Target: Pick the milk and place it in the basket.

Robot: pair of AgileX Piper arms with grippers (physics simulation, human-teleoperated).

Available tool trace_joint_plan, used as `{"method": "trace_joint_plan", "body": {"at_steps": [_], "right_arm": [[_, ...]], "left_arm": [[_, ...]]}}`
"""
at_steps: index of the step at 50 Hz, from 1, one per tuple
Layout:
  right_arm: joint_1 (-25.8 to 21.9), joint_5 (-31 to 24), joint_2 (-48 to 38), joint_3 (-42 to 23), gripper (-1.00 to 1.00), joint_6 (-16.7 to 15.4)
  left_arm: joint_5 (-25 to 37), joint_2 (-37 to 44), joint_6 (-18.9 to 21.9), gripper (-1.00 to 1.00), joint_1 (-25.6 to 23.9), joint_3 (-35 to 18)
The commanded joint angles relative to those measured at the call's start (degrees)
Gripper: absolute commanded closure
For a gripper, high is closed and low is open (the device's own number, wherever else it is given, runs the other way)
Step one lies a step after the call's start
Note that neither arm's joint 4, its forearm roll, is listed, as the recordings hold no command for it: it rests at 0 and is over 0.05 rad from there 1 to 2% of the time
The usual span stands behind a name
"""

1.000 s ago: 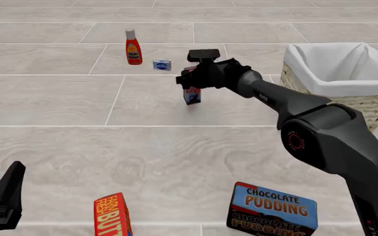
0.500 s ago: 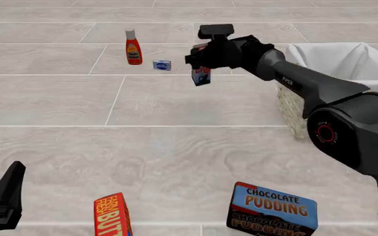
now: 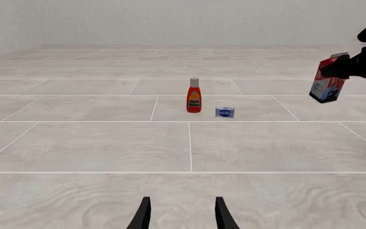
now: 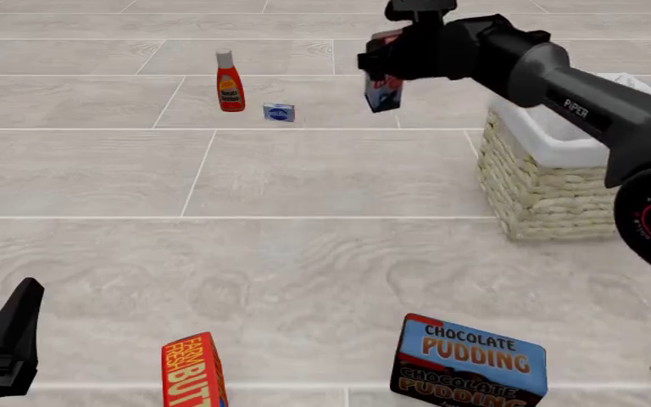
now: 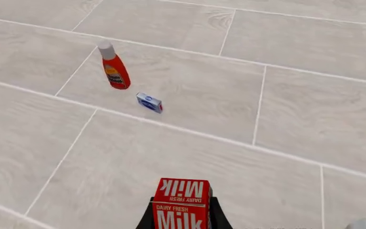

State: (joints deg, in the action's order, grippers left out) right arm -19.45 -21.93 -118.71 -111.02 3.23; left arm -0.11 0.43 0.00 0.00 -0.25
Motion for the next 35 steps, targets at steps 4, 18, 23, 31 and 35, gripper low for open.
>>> {"method": "trace_joint_plan", "body": {"at_steps": [4,18,23,31,35], "right_arm": [[3.3,1.9,8.1,5.5,1.00,0.5],[8.1,4.2,14.8,12.1,1.00,0.5],[10.4,4.3,16.3,13.4,1.00,0.0],[13.0,4.8,19.2,15.9,1.00,0.2],[14.6,4.7,20.5,16.8,1.00,-0.1]], "left_arm": [[0.0,0.0,0.0,-1.00,0.0,0.0],[0.0,0.0,0.0,-1.00,0.0,0.0],[0.0,0.0,0.0,-1.00,0.0,0.0],[0.0,0.0,0.0,-1.00,0.0,0.0],[0.0,0.0,0.0,-1.00,0.0,0.0]]}}
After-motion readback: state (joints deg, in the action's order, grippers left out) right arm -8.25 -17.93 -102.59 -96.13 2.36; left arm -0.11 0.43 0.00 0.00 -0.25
